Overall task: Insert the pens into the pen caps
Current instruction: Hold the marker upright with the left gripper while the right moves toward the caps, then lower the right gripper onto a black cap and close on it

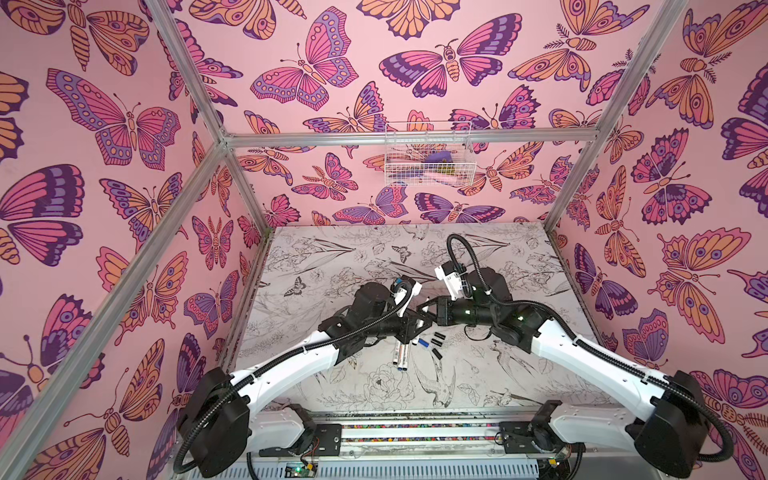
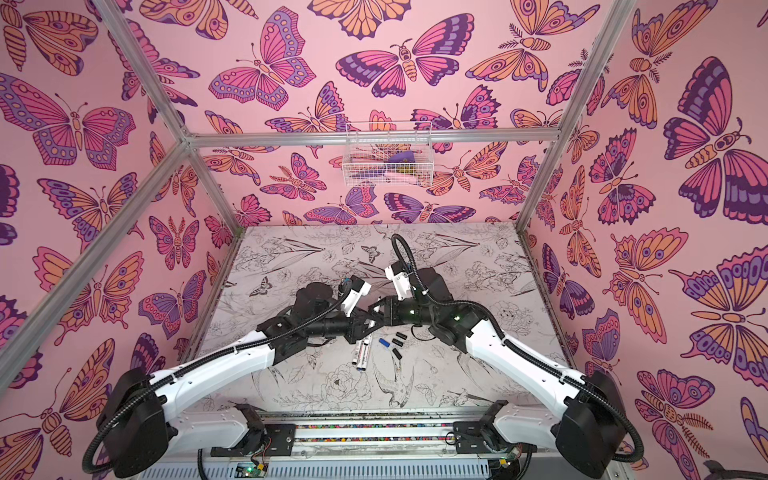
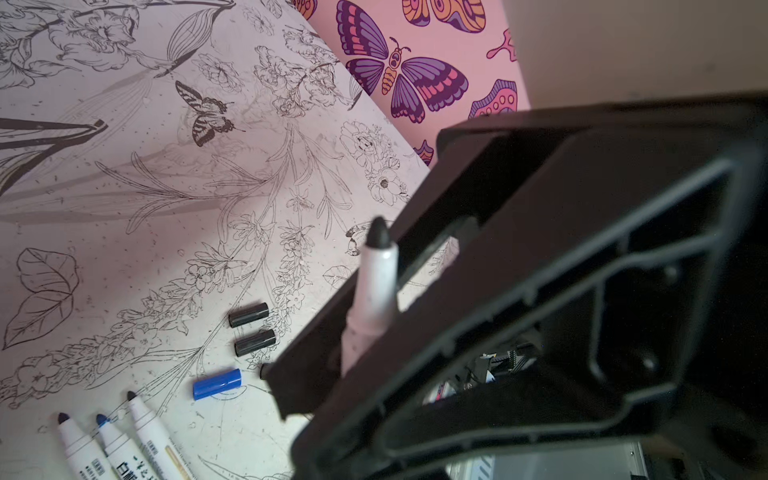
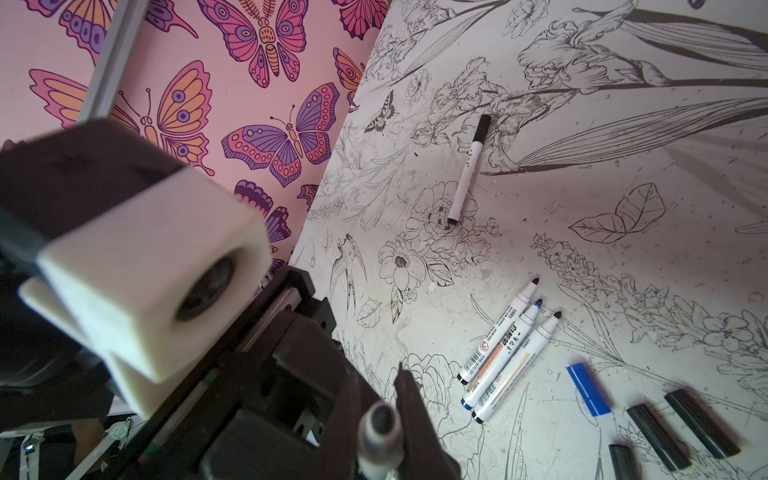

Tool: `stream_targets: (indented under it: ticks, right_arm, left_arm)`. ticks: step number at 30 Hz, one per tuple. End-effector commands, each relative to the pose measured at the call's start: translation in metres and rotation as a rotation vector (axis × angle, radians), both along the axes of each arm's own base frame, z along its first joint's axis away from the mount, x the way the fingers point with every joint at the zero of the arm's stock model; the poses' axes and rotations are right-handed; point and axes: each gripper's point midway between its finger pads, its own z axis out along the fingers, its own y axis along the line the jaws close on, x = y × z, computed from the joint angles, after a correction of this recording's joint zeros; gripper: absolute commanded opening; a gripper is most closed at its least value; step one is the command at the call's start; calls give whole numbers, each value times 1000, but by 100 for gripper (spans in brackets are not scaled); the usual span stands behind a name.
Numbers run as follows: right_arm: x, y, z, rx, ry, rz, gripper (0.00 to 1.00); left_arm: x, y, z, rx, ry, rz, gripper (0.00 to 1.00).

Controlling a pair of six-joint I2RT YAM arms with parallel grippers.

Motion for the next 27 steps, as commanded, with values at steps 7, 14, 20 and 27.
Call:
stream_targets:
  ticks: [7,14,20,27]
  right_arm:
    - [-24,-49,-64,-253,33,-73,45]
    - [-51,-56,-139,-534,103,-5,45]
    - [-52,-48,-172,-640,161,34,43]
    - [-43,-51,-179,-708,136,22,43]
  left_arm:
    - [53,68,-52,216,59,476,0]
    - [56,87,-76,248,162,583,0]
    - [56,89,-72,237,157,593,0]
    - [55,95,-66,234,139,607,0]
